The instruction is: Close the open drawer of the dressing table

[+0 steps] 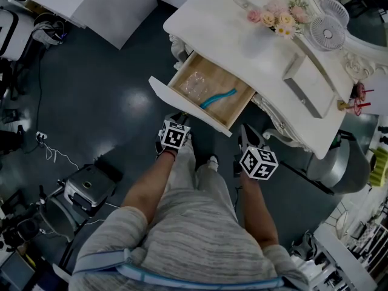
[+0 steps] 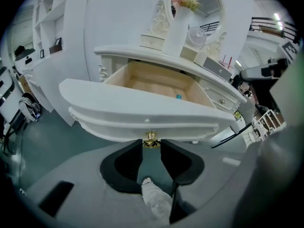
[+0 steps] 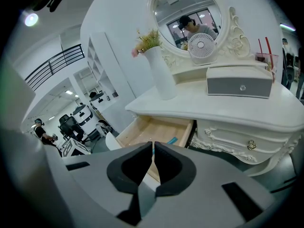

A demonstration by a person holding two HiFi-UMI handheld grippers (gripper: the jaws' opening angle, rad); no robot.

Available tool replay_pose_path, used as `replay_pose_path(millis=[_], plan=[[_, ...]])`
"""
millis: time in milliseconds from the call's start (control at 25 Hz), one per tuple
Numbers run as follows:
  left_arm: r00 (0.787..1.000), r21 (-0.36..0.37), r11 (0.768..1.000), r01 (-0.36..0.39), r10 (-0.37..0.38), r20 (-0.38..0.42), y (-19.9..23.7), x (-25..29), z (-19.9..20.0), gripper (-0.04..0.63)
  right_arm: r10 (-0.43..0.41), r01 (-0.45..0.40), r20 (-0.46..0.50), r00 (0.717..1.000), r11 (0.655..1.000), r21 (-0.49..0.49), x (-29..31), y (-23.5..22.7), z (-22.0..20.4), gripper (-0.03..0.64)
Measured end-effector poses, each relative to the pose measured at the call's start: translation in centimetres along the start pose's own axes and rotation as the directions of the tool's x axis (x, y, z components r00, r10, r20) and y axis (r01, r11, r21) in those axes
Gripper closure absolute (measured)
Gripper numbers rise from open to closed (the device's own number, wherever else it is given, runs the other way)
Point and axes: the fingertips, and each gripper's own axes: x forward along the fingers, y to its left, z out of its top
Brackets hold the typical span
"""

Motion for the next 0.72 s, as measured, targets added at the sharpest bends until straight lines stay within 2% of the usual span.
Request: replay_pose_path(millis=[720], plan=[[1.0, 0.025, 1.0, -0.007, 0.007, -0.023, -0.12, 0.76, 0.77, 0.476, -0.018, 0.018, 0.003, 1.0, 1.0, 0.024, 0.15, -0.95, -0.03, 0.597]])
